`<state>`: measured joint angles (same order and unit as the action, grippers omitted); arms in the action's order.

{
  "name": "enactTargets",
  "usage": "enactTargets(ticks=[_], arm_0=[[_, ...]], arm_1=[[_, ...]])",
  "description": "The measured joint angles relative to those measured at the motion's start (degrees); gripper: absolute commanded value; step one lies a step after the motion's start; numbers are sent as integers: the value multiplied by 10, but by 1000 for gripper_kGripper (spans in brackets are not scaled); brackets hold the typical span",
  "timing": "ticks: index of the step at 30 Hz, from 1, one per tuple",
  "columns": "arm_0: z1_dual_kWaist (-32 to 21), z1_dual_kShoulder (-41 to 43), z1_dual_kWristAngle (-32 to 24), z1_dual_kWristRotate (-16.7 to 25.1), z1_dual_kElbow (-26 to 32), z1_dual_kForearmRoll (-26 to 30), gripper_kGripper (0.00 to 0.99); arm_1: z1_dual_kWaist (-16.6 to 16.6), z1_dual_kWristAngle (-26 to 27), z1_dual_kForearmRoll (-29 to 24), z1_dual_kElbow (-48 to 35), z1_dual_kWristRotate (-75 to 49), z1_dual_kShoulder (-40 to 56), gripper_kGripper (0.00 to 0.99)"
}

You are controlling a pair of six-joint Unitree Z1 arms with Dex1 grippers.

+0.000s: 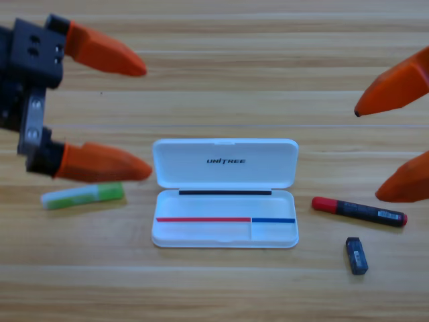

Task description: Clean up eraser and pencils

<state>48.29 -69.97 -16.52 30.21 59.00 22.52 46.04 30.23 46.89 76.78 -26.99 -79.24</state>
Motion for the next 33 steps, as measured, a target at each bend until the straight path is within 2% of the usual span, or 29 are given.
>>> enactTargets(ticks=[3,7,15,20,23,25,31,33], arm_0=[[16,-2,3,0,0,8,990],[23,-2,39,22,0,22,989],[23,-2,41,37,0,26,986],[23,-2,43,37,0,26,985],[23,-2,43,37,0,27,985],[23,-2,43,37,0,31,980],[24,-2,54,39,9,53,976],[24,-2,71,50,26,73,976]], arm_1=[[0,0,0,-2,0,0,925],[0,0,0,-3,0,0,925],[1,-2,0,-15,0,0,925],[1,-21,1,-32,14,1,925],[1,-61,1,-34,74,2,925],[2,-109,1,-34,122,2,925],[2,-341,1,-39,320,-5,927],[2,-372,6,-39,364,-23,927]])
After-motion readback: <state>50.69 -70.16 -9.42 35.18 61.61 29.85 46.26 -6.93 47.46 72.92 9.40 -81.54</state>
